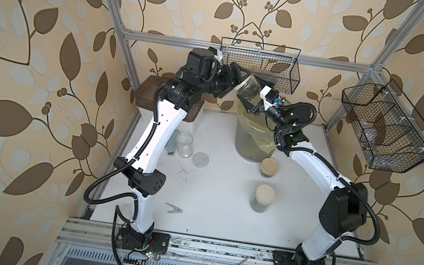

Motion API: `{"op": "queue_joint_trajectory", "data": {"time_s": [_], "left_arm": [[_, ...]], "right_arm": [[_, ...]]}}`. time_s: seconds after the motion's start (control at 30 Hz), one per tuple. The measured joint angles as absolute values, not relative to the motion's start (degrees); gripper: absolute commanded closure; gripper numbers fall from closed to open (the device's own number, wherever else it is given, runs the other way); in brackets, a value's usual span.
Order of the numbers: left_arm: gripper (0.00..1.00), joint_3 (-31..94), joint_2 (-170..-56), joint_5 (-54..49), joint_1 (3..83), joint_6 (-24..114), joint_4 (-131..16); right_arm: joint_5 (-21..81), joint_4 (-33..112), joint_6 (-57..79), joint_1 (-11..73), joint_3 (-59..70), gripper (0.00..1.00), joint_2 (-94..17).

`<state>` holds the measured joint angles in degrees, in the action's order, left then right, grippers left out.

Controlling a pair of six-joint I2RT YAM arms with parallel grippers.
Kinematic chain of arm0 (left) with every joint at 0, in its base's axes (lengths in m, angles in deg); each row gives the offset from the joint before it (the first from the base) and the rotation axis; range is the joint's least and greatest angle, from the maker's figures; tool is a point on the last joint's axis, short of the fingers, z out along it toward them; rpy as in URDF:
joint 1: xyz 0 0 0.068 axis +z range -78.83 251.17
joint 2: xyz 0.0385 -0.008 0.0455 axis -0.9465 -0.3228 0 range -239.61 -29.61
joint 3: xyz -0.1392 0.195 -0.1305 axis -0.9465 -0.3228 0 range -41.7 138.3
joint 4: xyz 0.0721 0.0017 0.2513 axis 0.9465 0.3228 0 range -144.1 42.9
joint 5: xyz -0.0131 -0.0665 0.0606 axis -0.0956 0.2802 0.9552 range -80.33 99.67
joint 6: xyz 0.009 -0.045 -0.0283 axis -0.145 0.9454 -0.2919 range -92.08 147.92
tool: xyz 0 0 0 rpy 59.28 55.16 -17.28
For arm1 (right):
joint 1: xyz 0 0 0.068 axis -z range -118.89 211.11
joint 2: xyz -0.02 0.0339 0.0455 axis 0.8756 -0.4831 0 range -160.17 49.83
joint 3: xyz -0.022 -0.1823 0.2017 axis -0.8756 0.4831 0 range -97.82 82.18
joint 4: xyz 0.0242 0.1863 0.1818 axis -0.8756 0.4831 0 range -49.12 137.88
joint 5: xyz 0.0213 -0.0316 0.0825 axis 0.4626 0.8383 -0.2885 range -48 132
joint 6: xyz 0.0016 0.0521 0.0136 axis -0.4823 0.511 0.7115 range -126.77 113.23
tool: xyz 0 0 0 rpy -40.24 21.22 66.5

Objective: Empty moldy tea leaves from jars
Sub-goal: Unscrew the lid from the jar.

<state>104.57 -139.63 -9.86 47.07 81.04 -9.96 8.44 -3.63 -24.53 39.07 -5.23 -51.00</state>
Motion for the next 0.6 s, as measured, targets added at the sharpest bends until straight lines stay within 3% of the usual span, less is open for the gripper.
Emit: {"op": "queue_joint_trajectory", "data": {"time_s": [0.33, 0.6], "left_arm": [[0.68, 109.14, -139.94, -1.73, 48.01, 88.50, -3.18], [0.68, 109.19, -139.70, 1.31, 48.77, 87.01, -0.84]], "right_arm": [[14.58, -2.03, -39.04, 38.39, -0.12, 0.88, -51.11], [16.29, -2.64, -38.84, 38.26, 0.58, 0.88, -50.63]]}}
